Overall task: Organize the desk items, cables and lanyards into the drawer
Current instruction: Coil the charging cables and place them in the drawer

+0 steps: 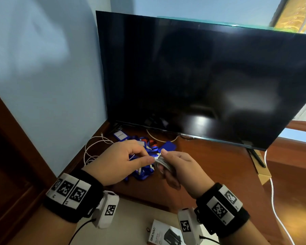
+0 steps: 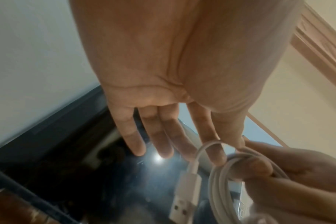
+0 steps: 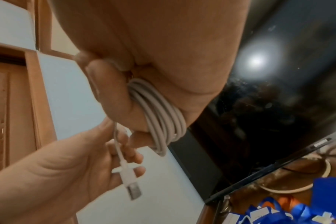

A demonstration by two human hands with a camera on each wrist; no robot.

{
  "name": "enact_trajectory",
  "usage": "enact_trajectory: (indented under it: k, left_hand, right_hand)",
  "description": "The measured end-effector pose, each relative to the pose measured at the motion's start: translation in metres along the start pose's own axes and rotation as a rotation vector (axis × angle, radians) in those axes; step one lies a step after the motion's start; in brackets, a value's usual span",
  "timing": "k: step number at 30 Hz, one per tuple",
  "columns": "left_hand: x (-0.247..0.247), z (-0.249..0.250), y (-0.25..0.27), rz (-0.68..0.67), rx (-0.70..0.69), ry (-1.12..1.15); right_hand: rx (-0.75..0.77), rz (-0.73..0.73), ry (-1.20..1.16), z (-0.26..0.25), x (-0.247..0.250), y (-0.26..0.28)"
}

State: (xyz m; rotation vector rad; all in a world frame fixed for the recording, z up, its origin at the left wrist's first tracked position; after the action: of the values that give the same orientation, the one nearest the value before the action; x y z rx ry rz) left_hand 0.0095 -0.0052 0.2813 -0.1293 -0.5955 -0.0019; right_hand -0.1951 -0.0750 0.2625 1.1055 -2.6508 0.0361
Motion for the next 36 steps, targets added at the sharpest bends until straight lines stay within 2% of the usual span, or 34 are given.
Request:
enact_trajectory:
  k: [7,15,23,27,29,36]
  left_hand:
    - [-0.015,-0.006,0.011,0.140,-0.067,0.159]
    - [-0.032,-0.010,0.020,0.218,-0.032,0.244]
    - [-0.036,-0.011,0.021,0.257,0.053,0.366]
    - [-0.041,-0.015,0.018,0.084,0.085,0.501]
    - [-0.044,-0.011,0.019,0.057,0.059,0.523]
    - [-0.052,-0.009,0.022,0.219,-0.003,0.468]
  right_hand:
    - [0.025,0.022,-0.211,-0.005,0.001,0.000]
    - [0.036,0.041,-0.392,-0.007,-0.005,0.001]
    - [0.061,0.070,-0.428,-0.005,-0.007,0.004]
    - [0.033,0.089,-0.479,-0.007,-0.010,0.006]
    - [0.022,0.104,-0.455,-0.007,-0.013,0.007]
    - [-0.002,0.171,-0.511,-0.007,-0.024,0.012]
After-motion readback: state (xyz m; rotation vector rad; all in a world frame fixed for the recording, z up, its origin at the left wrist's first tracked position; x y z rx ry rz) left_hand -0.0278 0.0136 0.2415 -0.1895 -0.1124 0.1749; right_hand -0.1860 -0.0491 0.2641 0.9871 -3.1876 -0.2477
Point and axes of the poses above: each hand's wrist, its own y-axis away from the middle knuckle, its own x-axis out of the back of the hand, z = x × y, the point moved 1 cm from there along -y, towards the middle knuckle, and after that the axes turned 9 degrees about y, right-handed, at the moved point
